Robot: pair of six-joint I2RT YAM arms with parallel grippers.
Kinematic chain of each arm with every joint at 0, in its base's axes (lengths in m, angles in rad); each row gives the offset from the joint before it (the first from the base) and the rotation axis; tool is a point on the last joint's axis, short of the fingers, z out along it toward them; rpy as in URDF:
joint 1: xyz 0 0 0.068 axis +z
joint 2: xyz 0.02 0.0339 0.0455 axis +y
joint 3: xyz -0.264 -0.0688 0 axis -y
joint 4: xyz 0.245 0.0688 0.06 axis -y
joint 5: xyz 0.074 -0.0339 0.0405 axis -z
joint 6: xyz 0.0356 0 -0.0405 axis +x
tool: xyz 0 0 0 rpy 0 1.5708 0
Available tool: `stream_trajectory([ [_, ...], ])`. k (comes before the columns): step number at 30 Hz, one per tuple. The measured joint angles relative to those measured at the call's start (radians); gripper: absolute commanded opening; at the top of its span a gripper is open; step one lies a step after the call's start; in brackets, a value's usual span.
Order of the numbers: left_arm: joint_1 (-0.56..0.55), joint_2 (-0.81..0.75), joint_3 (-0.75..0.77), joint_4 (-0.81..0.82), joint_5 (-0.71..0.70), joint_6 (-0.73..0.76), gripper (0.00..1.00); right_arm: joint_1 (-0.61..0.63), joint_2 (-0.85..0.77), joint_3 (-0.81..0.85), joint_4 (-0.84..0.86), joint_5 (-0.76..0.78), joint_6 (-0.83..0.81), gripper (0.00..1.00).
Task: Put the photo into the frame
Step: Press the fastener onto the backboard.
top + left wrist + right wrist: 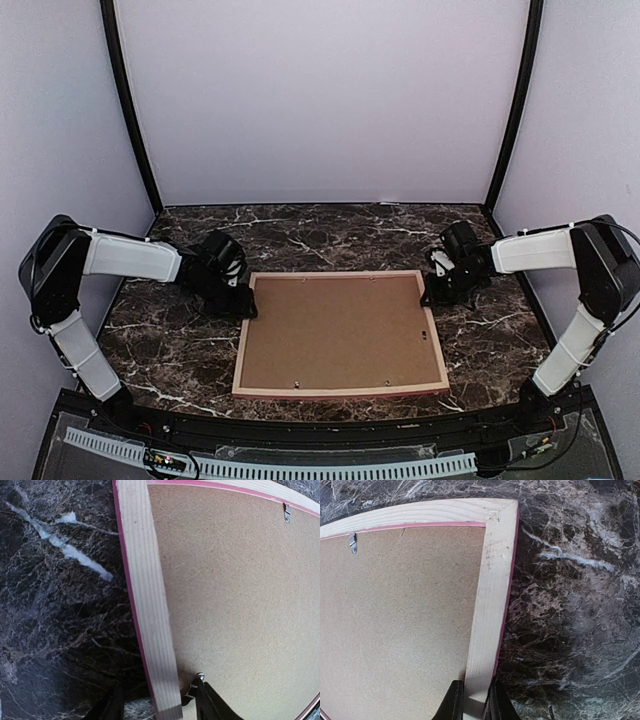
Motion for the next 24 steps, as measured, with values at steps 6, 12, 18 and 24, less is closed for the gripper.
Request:
stream_trajectory([
  [6,0.003,-0.007,0.000,-0.014,-0.002,0.002,0.61,0.000,0.000,-0.002,0.003,-0.003,0.000,0.15],
  [12,0.009,-0.010,0.000,-0.018,0.008,0.003,0.62,0.000,0.000,-0.002,0.003,-0.003,-0.003,0.15],
  [18,0.014,-0.012,0.000,-0.021,0.019,0.003,0.63,0.000,0.000,-0.002,0.003,-0.003,-0.003,0.15],
  [24,0.021,-0.027,-0.014,-0.029,0.040,0.004,0.64,0.000,0.000,-0.002,0.003,-0.003,-0.005,0.14],
])
